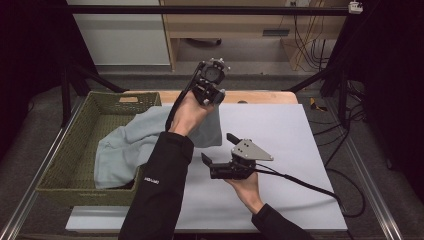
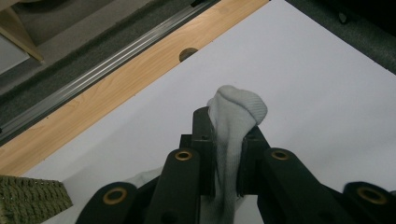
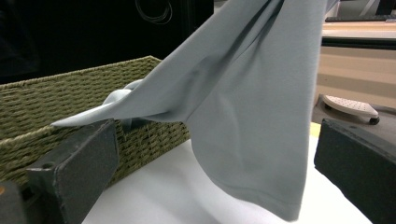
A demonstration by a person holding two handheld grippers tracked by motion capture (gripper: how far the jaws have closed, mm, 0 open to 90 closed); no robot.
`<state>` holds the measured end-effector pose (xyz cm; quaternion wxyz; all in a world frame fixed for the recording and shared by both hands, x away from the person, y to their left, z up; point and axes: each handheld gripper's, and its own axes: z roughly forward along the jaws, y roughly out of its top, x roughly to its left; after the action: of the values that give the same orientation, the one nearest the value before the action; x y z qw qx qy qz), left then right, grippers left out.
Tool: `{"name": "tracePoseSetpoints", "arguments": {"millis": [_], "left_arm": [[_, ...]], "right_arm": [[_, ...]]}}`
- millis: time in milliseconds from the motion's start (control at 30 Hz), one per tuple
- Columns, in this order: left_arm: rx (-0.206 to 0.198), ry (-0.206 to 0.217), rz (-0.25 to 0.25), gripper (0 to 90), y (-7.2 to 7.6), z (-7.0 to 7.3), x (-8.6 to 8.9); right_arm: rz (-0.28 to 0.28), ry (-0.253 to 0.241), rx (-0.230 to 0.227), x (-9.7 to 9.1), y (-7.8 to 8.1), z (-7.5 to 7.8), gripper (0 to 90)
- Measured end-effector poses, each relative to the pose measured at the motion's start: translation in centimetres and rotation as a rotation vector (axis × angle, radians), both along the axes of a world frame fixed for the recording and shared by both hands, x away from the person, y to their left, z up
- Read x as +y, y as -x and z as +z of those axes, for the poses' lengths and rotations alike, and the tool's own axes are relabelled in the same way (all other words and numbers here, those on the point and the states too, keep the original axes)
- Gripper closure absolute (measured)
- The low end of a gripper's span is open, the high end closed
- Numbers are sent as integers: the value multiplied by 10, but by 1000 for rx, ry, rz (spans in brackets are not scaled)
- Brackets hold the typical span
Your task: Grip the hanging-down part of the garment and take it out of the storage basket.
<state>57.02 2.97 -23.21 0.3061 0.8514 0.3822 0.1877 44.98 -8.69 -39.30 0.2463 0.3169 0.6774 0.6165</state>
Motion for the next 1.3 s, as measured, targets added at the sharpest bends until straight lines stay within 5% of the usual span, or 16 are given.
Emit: {"name": "tracePoseSetpoints", "arguments": {"millis": [1000,1200,1300], "left_arm": [[-10,-20,-9,803,6,7,6],[-10,-25,-12,803,6,6,6],[-10,-32,-10,803,6,5,4]], "right_arm": [[-33,20,39,70,-60,-10,41],[-31,18,50,76,-66,-10,152],[-15,38,30,80,-66,-10,356]]}}
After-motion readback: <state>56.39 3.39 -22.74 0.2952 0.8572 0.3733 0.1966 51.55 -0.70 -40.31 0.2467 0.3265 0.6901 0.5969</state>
